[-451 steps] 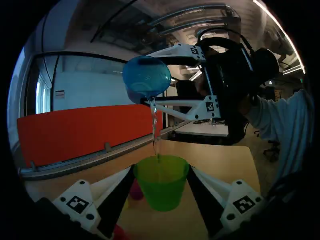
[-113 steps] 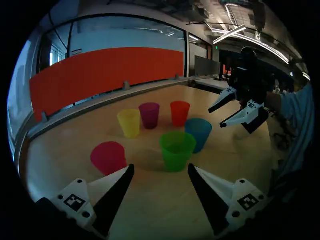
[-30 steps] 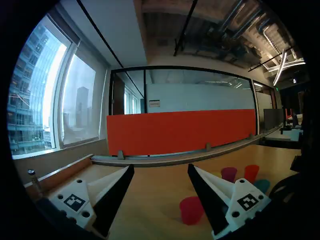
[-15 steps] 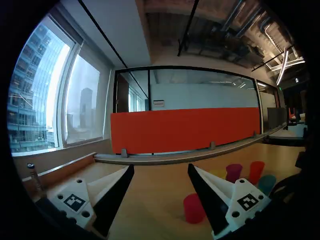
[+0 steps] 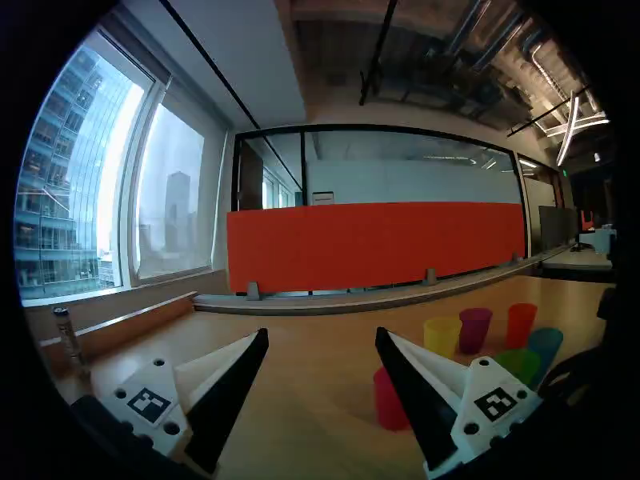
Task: Pour water
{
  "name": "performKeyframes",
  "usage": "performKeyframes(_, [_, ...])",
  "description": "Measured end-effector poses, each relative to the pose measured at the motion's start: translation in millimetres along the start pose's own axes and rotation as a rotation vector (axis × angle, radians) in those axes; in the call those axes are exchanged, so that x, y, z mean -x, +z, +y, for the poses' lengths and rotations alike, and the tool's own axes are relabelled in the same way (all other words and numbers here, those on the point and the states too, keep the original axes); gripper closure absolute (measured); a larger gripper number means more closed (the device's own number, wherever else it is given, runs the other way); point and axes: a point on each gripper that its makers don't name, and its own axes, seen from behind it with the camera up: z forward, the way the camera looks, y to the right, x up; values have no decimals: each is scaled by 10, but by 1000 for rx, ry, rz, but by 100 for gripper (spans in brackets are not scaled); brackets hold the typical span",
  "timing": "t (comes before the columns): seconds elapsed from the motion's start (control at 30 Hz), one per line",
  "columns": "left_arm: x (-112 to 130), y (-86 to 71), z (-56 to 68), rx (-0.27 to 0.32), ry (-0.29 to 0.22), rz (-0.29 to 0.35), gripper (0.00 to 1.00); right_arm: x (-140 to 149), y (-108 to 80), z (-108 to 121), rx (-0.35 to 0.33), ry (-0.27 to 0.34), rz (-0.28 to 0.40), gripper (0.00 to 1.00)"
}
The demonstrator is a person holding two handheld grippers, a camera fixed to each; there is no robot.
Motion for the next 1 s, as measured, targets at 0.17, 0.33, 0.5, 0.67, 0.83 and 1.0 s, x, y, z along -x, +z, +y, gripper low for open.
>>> performKeyframes(0.17, [140, -26, 11, 4, -5, -20, 0, 18, 15, -13, 0, 17, -6, 0])
performKeyframes(0.33, [183, -47, -5, 0, 0, -22, 0, 9, 29, -44, -6, 23, -7, 0])
performKeyframes(0.5, [207, -54, -19, -4, -2, -21, 0, -8, 43, -62, -8, 21, -5, 0])
performKeyframes(0.67, [223, -57, -37, 0, -27, -25, 0, -7, 46, -72, -12, 29, -6, 0])
performKeyframes(0.83, [243, -69, -38, 3, -38, -33, 0, 4, 52, -63, -9, 34, -9, 0])
performKeyframes(1.0, [267, -66, -46, 1, -41, -37, 0, -14, 36, -69, -10, 36, -8, 0])
